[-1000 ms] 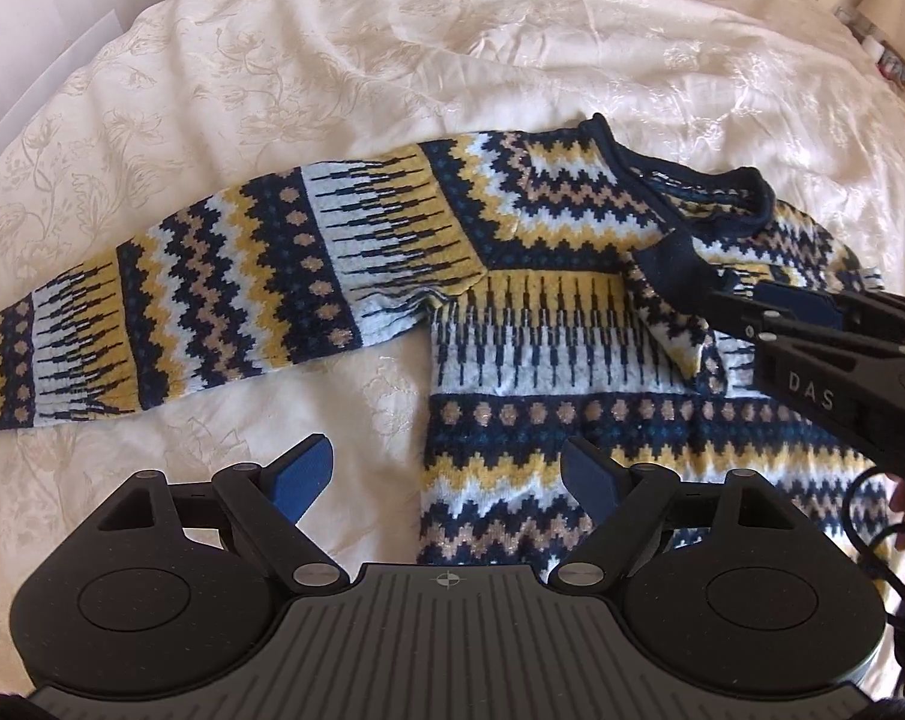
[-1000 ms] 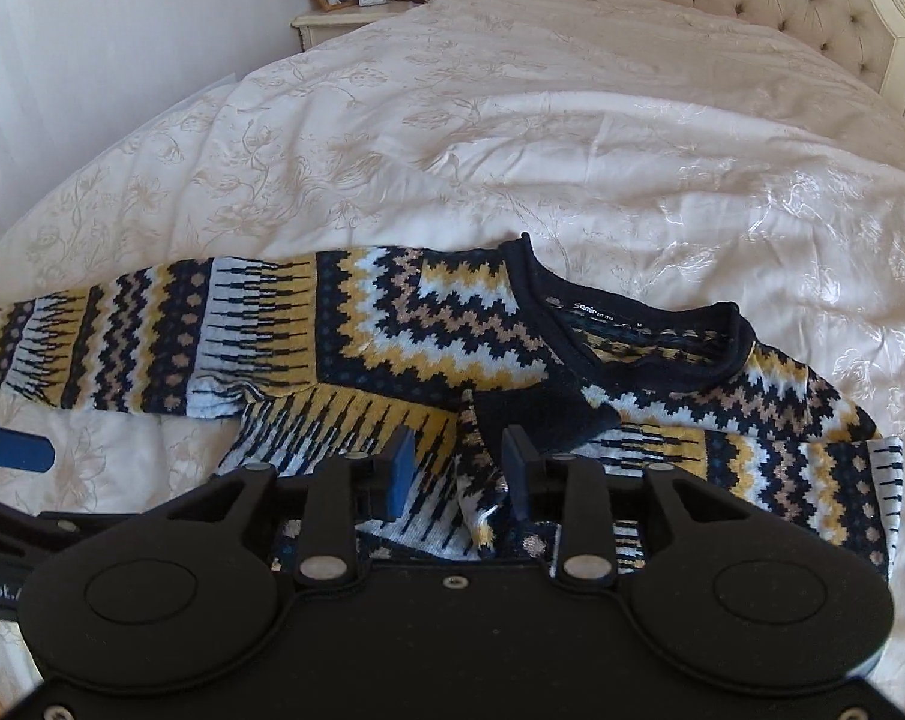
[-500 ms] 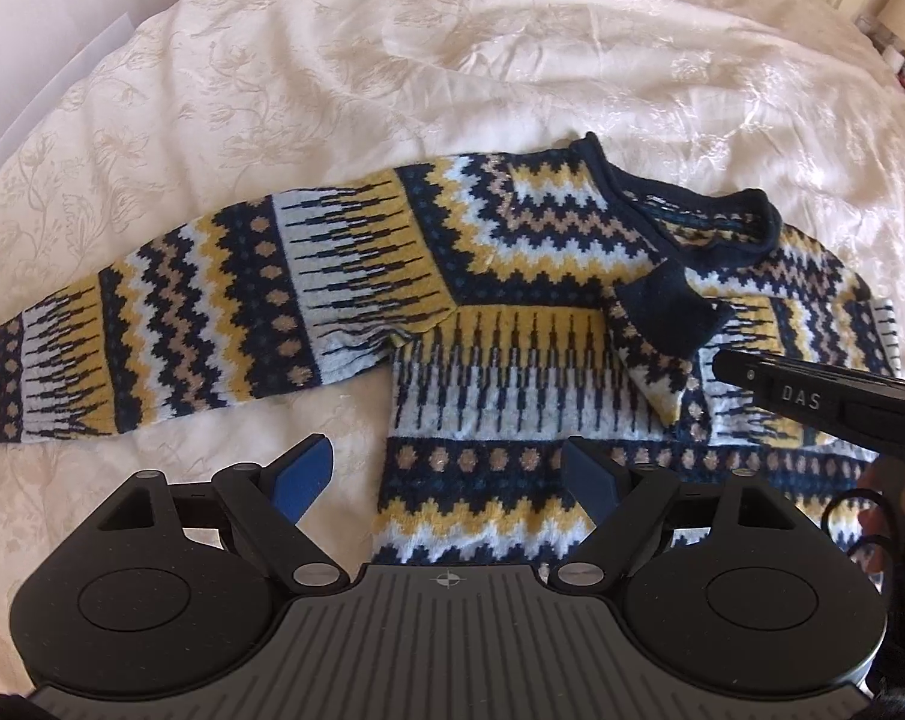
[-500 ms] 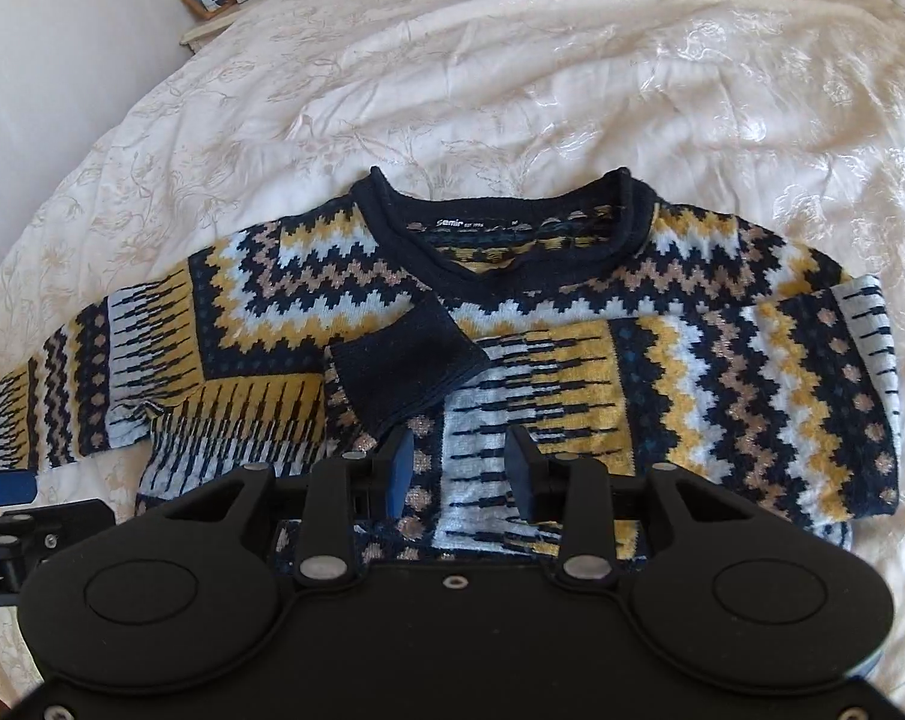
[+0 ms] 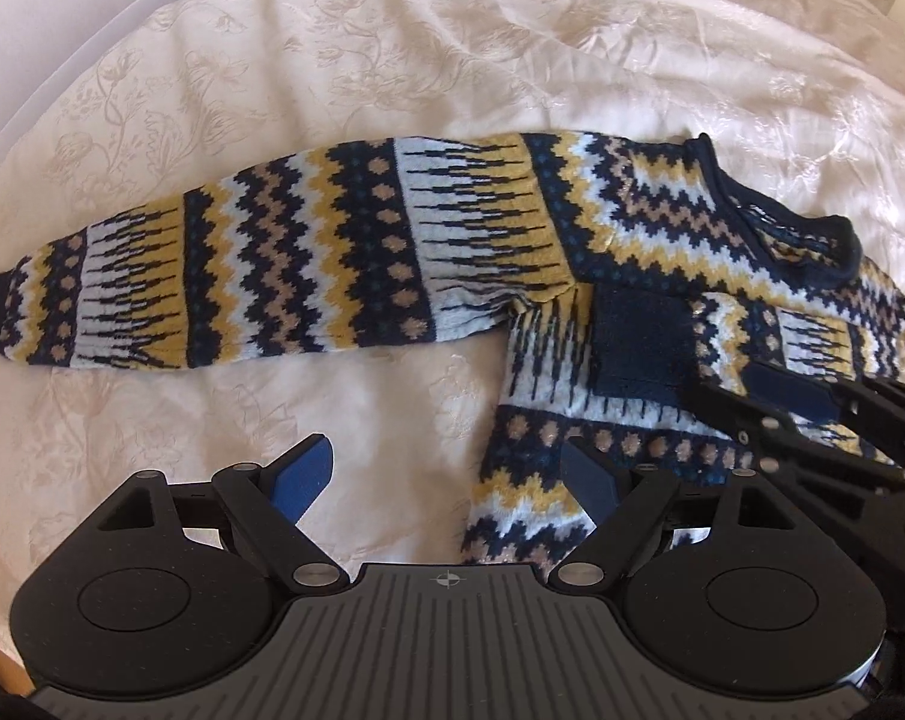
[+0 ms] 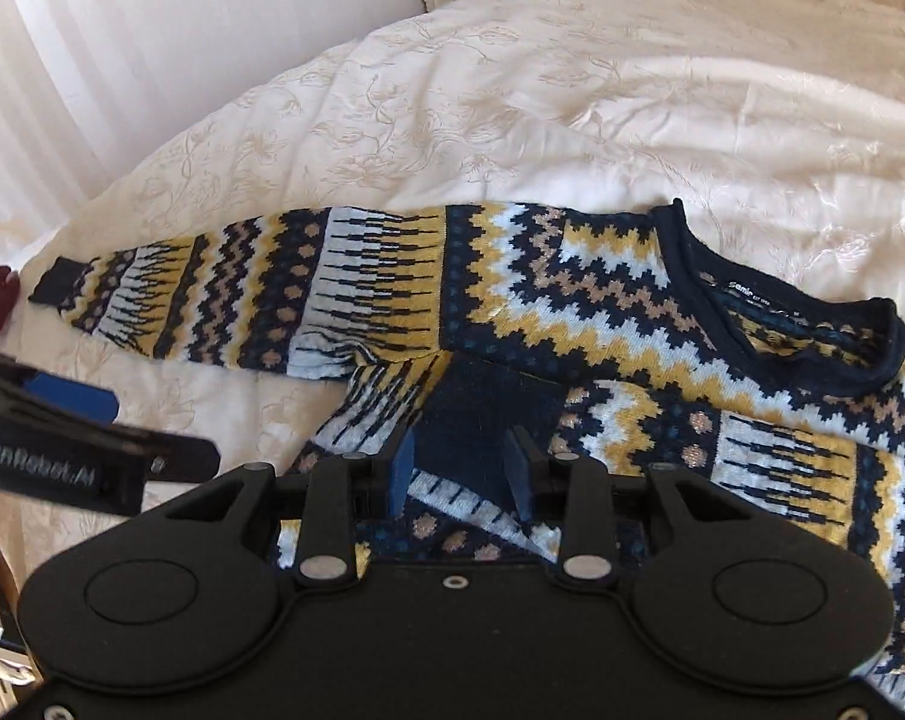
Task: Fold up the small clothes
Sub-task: 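Lift the cuff and fold the sleeve across the sweater body with the right gripper, then open the right gripper and release the cuff on the body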
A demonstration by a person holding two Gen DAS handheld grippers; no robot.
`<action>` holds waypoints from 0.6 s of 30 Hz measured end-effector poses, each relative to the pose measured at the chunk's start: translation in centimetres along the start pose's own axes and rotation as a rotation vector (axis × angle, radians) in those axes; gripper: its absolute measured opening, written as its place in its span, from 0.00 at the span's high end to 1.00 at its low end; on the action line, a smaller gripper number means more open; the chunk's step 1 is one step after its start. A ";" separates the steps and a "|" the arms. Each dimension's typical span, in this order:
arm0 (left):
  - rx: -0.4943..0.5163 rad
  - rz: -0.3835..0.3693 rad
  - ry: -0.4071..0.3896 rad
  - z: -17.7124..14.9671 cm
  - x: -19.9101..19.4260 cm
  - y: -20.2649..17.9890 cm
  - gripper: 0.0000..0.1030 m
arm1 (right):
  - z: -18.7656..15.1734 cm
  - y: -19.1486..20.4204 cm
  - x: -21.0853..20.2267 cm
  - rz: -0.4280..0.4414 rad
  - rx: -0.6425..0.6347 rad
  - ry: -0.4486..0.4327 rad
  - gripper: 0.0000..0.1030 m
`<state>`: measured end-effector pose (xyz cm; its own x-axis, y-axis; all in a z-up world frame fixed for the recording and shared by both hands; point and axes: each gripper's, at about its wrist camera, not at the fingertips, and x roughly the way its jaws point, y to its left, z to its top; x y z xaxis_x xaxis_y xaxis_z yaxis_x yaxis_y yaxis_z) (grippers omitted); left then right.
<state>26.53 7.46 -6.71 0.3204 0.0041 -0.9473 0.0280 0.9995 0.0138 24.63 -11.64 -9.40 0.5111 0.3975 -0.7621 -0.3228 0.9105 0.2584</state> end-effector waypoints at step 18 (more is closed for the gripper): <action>0.179 -0.118 0.077 3.3 8.5 -8.2 0.21 | -6.7 -10.4 -6.3 -0.260 0.342 0.041 0.55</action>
<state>32.13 -0.81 -13.82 0.2323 -0.1032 -0.9672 0.2310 0.9718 -0.0482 19.45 -24.33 -11.28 0.5066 0.1508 -0.8489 0.0989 0.9679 0.2310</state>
